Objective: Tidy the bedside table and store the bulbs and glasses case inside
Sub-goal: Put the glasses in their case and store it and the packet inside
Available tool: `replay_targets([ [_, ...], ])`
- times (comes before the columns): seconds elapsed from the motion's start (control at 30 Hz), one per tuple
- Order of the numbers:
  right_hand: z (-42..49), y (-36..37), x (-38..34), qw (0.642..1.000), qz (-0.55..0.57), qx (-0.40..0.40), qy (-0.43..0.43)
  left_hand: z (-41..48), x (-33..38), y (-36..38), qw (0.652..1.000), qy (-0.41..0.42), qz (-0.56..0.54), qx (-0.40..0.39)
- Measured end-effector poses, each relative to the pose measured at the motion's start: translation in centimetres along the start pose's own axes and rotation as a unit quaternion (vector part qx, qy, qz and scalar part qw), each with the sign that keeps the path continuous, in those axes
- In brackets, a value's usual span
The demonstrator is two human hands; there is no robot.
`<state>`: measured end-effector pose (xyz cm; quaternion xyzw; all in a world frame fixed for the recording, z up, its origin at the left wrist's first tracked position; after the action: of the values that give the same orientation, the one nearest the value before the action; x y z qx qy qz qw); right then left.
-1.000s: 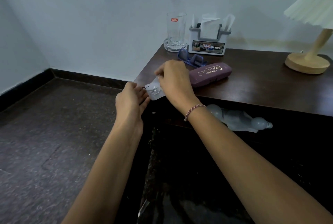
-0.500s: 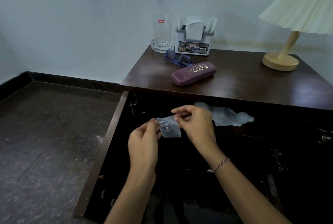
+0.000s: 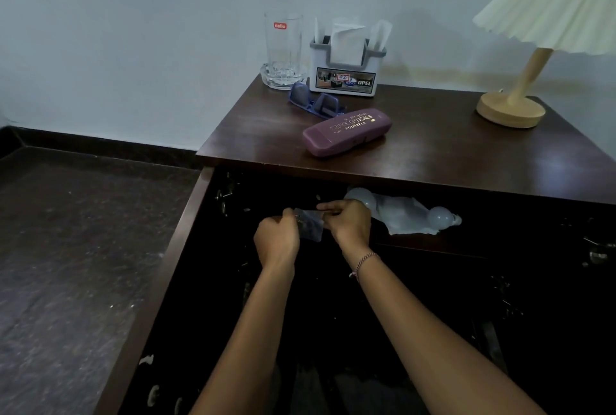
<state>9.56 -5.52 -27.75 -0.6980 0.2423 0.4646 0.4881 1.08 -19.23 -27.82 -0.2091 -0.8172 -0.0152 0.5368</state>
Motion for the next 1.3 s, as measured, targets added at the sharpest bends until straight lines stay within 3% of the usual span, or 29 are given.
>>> replay_targets([
  [0.33,1.8,2.5,2.0,0.995,0.083,-0.029,0.045,2.1,0.3,1.8,0.997,0.038,-0.066,-0.032],
  [0.57,-2.3,0.6,-1.0,0.993,0.067,-0.027,-0.091,-1.8,1.9,0.1,0.977,0.210,-0.019,0.022],
  [0.93,-7.4,-8.0,-9.8,0.936,0.125,0.064,-0.322,-9.5,10.3,-1.7,0.890,0.454,-0.030,0.036],
  [1.13,-4.3,-11.6,-13.5,0.920,0.043,0.103,-0.377,-8.2,13.7,0.5,0.881,0.460,0.109,0.032],
  [1.3,-1.4,-11.9,-15.0,0.918,-0.065,0.067,-0.385,-6.1,14.4,2.0,0.878,0.441,0.187,0.026],
])
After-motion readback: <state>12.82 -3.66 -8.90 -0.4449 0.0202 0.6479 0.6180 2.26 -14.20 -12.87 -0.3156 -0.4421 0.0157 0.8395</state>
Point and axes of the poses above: each hand's wrist, its own z-axis towards the middle knuckle, its own y-axis out of the palm, x = y × z, the point moved 7 cm from there along z, towards the middle knuckle, and after that the axes turned 1 degree about -y, right-handed, at the moved point
